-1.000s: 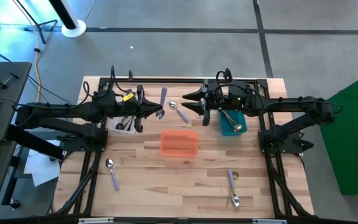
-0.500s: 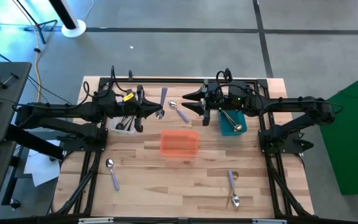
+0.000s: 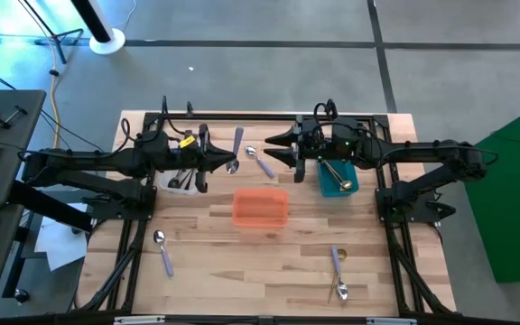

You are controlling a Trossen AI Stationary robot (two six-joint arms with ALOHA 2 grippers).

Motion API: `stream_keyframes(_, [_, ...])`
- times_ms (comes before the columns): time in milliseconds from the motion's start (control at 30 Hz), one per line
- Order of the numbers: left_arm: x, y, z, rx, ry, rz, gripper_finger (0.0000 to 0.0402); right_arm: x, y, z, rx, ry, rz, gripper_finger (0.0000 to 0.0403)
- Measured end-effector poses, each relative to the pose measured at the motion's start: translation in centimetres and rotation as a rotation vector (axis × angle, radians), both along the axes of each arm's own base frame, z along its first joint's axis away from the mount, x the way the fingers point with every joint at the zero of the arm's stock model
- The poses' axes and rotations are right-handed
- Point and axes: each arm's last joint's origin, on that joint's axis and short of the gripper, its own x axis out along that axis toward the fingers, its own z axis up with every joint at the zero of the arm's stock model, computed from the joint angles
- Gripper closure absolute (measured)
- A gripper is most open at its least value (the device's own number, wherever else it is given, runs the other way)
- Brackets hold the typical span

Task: Sort silverware by color (type)
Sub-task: Put the bottom left violet spoon into the orange bin

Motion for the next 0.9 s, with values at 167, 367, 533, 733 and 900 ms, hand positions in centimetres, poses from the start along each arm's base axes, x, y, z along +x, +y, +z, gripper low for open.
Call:
stream_keyframes(167, [0.0, 0.0, 0.0, 0.001, 0.002, 0.000, 0.0402, 0.0, 0.0, 0.0, 0.000, 0.000, 0.000, 0.0263])
stream_keyframes(367, [0.0, 0.0, 0.0, 0.001, 0.003, 0.000, 0.0402, 0.0, 0.0, 0.0, 0.001, 0.000, 0.000, 0.0263])
stream_keyframes(533, [0.0, 0.0, -0.1, 0.001, 0.005, 0.000, 0.0402, -0.3, 0.0, 0.3, -0.004, -0.010, -0.001, 0.0263])
stream_keyframes(733, [1.3, 0.1, -0.9, -0.009, 0.091, -0.011, 0.0402, -2.2, -0.3, 2.0, -0.041, -0.060, -0.022, 0.0263])
stream_keyframes(900, [4.2, 0.3, -1.4, -0.010, 0.254, -0.056, 0.0402, -3.7, -0.7, 2.8, -0.041, -0.053, -0.046, 0.0263])
